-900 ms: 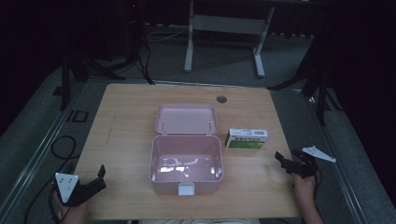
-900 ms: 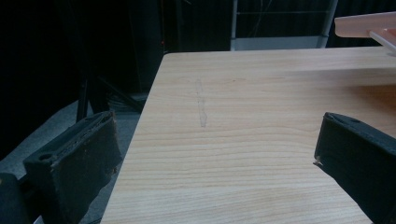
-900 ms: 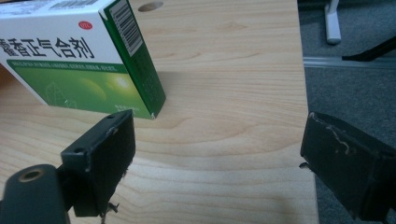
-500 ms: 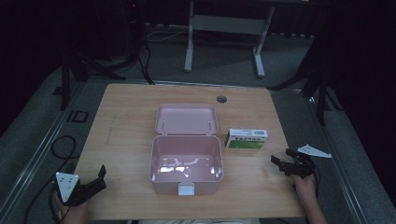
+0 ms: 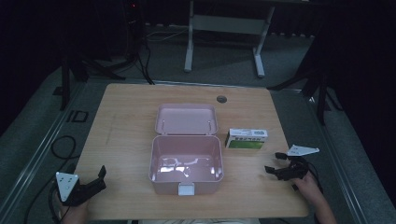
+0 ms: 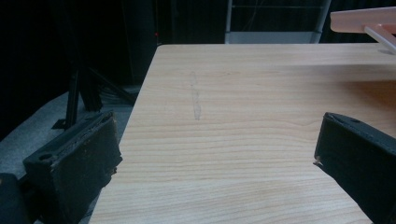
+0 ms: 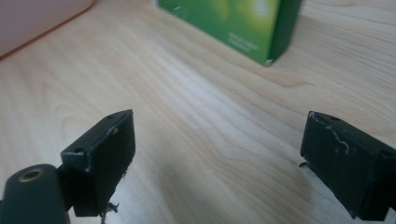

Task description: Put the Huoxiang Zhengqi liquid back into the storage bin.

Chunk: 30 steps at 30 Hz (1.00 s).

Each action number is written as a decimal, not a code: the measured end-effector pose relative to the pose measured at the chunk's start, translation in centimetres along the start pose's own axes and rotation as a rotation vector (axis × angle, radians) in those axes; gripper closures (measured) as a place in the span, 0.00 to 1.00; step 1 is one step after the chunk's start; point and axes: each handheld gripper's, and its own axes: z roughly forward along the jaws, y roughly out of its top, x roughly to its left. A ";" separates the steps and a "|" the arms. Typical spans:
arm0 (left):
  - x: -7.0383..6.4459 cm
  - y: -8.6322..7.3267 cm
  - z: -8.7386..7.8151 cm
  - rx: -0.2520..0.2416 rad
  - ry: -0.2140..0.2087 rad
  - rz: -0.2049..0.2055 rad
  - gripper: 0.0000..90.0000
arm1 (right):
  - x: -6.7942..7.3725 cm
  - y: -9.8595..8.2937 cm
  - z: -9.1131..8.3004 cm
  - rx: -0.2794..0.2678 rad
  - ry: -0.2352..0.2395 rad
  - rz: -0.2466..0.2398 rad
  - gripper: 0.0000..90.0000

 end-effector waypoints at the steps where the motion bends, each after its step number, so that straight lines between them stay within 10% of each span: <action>1: 0.0 0.0 0.0 -0.001 -0.001 -0.001 0.00 | -0.1 0.1 0.0 0.009 0.016 -0.014 0.11; 13: 0.0 -0.1 0.0 0.012 -0.009 0.002 0.00 | 0.4 1.2 0.3 0.140 0.176 -0.147 0.11; 30: -0.1 -0.2 0.1 0.027 -0.016 0.005 0.00 | 2.3 4.0 -0.1 0.388 0.197 -0.375 0.11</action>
